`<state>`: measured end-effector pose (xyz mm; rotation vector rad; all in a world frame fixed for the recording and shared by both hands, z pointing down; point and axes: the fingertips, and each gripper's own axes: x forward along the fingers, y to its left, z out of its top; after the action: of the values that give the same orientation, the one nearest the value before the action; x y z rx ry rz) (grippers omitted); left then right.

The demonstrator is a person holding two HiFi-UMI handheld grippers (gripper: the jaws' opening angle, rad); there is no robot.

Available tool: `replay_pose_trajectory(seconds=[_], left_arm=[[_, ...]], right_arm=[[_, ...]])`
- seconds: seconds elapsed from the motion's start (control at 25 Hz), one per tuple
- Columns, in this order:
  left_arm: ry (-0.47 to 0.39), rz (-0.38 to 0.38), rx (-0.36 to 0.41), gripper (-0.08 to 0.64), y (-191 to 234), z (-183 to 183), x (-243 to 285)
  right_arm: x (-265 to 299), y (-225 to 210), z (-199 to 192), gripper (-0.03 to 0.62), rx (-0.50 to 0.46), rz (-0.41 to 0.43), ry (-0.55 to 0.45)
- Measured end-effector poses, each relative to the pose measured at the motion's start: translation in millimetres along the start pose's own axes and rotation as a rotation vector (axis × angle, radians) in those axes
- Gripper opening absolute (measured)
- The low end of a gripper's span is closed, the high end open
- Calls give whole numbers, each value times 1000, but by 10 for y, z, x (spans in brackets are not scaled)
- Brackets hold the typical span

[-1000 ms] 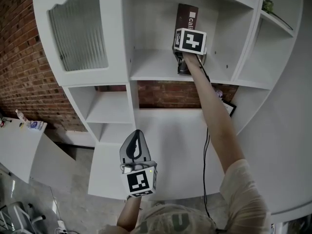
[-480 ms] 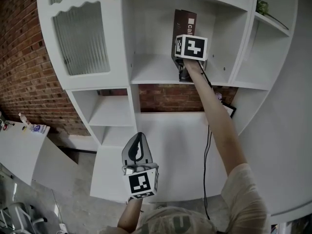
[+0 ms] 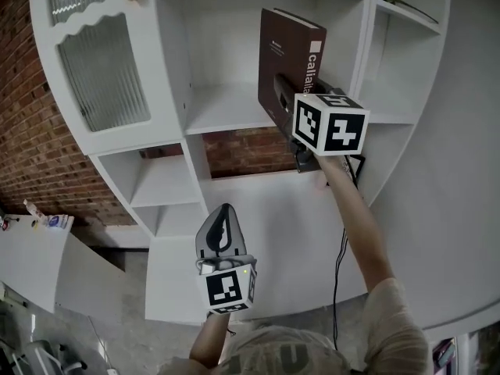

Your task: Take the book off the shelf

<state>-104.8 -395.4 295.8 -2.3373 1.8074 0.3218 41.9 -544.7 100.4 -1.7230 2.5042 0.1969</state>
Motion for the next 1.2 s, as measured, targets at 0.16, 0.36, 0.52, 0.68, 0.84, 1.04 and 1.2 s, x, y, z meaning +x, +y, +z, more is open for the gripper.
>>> replay_pose_trajectory(seconds=[0.16, 0.36, 0.52, 0.68, 0.84, 1.04, 1.2], left_arm=[[-6, -27, -1, 12, -137, 55, 1], [-49, -37, 51, 12, -233, 298, 30], [-85, -49, 48, 12, -304, 439, 2], [-91, -50, 35, 12, -328, 452, -65], [-74, -41, 26, 12, -308, 400, -147], [-46, -38, 17, 12, -313, 304, -185], [-40, -38, 12, 12, -319, 277, -181]], right_arm=[[-530, 119, -10, 150, -81, -16, -93], [-1165, 353, -166, 150, -147, -26, -179], [-1579, 453, -470, 150, -143, -59, -184], [-1857, 527, -909, 150, -100, -71, -155], [-1933, 573, -1343, 150, -54, -59, -82], [-1949, 544, -1574, 150, 4, -66, -32], [-1941, 538, -1624, 150, 5, -67, -18]])
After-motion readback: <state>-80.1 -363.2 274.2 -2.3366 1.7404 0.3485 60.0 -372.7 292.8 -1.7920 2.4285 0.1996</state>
